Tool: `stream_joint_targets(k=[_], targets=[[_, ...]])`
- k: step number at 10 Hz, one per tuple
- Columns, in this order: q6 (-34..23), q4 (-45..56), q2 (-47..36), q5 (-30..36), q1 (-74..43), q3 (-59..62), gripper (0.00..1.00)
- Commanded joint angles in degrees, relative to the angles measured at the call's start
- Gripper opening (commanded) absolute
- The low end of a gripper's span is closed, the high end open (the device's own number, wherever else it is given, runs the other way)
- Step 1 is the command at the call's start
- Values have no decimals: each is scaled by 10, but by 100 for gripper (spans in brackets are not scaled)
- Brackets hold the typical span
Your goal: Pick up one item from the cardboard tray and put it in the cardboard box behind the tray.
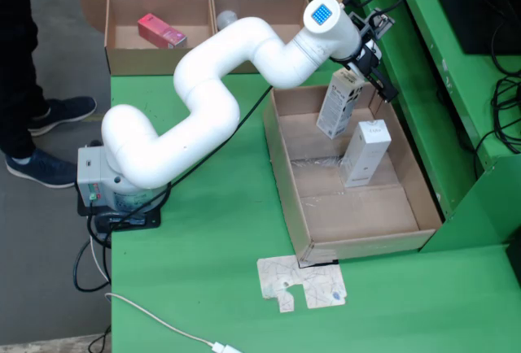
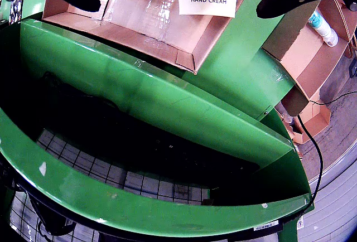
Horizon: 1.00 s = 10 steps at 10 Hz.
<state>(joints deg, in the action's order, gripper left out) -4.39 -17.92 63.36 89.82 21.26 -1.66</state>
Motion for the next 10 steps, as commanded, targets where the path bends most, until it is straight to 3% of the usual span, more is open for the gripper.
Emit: stream_joint_targets(k=[1,8,10], targets=[[2,-7,-14,-3,1,17,100],[4,-15,-5,-12,7,17,100],[12,-49,9,-54,16,17,100]])
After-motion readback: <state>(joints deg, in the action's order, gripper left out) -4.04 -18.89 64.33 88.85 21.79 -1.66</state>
